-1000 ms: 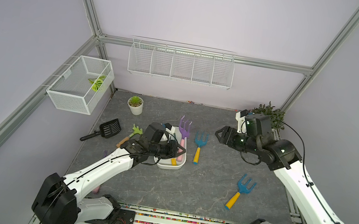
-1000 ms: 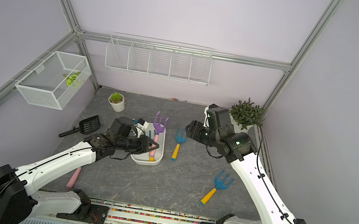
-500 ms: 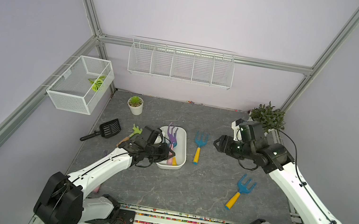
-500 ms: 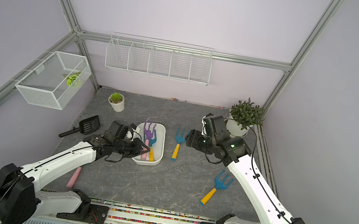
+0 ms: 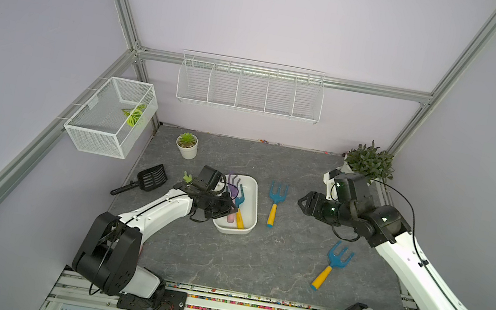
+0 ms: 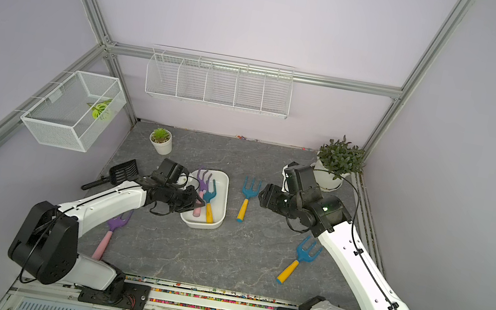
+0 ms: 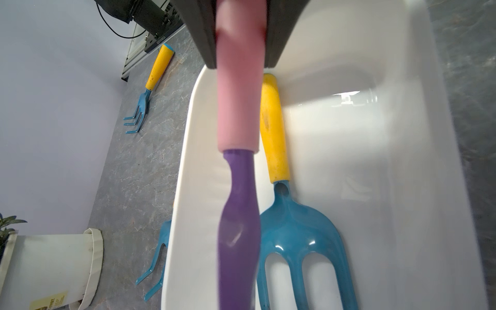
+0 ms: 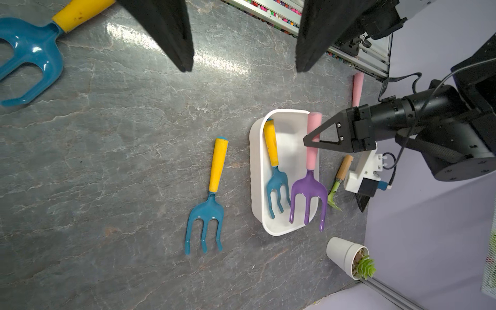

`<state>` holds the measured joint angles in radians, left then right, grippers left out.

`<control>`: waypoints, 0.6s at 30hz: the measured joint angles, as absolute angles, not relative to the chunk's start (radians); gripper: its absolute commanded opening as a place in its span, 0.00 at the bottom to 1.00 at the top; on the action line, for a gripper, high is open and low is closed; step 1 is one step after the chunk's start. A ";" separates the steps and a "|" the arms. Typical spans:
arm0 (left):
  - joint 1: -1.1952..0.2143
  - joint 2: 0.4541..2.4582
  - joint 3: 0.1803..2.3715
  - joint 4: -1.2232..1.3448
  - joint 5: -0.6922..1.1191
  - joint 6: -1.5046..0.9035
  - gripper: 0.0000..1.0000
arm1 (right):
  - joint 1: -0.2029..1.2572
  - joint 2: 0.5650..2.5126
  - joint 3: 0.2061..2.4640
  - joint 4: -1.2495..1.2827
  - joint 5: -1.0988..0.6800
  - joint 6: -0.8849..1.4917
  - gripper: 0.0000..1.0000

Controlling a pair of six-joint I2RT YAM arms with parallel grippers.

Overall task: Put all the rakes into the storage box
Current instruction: Place the rake in the storage box.

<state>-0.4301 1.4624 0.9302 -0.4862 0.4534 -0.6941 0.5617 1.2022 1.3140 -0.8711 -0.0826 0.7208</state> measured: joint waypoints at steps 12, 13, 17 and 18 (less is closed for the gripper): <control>-0.425 1.507 0.958 -0.523 0.417 -0.675 0.54 | 0.522 1.153 1.296 -0.878 -0.087 0.721 0.67; -0.425 1.504 0.958 -0.529 0.406 -0.678 0.83 | 0.520 1.150 1.293 -0.879 -0.088 0.720 0.67; -0.423 1.478 0.959 -0.565 0.359 -0.676 0.94 | 0.516 1.149 1.276 -0.879 -0.100 0.720 0.67; -0.422 1.469 0.963 -0.578 0.345 -0.676 0.94 | 0.516 1.149 1.271 -0.879 -0.103 0.720 0.67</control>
<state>-0.4221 1.4689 0.9634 -0.5777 0.3450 -0.6762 0.5156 1.1488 1.2705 -0.8795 -0.1032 0.7200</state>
